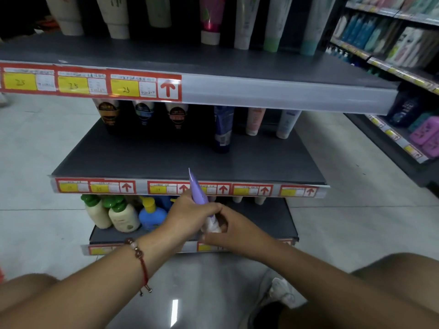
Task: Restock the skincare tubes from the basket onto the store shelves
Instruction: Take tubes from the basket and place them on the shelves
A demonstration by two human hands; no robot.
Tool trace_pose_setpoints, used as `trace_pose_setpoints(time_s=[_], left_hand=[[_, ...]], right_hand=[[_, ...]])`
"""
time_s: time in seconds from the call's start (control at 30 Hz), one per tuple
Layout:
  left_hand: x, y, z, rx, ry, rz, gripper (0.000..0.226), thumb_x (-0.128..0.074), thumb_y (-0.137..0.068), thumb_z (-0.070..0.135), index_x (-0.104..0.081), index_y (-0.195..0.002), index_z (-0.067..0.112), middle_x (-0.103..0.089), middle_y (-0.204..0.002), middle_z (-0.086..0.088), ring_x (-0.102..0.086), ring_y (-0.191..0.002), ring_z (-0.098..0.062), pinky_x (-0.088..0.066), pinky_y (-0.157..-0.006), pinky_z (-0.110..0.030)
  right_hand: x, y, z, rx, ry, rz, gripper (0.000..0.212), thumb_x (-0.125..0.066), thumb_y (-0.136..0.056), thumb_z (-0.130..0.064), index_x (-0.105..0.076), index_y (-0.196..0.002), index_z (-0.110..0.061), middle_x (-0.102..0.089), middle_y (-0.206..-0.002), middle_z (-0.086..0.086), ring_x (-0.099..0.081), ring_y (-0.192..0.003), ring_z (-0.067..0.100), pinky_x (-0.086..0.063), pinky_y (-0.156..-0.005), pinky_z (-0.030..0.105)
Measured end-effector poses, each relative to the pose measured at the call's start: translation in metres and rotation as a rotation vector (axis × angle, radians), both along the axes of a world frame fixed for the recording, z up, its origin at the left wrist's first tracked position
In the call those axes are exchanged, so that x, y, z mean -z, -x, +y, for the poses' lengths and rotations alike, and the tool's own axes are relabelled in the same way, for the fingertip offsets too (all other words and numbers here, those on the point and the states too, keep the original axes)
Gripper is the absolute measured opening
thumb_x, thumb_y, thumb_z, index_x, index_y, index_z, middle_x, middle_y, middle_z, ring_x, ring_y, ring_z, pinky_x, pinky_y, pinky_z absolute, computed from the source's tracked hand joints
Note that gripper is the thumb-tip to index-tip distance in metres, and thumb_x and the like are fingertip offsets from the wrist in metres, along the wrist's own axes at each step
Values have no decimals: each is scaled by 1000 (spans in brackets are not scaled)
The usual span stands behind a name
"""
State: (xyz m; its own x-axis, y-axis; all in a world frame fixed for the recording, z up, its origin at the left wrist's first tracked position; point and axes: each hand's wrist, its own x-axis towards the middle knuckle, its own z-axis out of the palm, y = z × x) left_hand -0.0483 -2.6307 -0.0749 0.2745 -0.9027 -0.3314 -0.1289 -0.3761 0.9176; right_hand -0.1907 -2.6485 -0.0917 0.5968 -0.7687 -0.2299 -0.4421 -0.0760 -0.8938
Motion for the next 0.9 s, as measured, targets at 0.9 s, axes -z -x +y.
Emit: trace_pose_setpoints(time_s=[0.9], left_hand=[[46, -76, 30, 863, -343, -888, 66, -55, -89, 59, -38, -147, 32, -51, -141, 7, -52, -123, -15, -45, -95, -28]], right_hand=[[168, -46, -95, 336, -22, 507, 46, -75, -81, -36, -64, -114, -7, -68, -113, 12, -63, -105, 30, -51, -89, 37]])
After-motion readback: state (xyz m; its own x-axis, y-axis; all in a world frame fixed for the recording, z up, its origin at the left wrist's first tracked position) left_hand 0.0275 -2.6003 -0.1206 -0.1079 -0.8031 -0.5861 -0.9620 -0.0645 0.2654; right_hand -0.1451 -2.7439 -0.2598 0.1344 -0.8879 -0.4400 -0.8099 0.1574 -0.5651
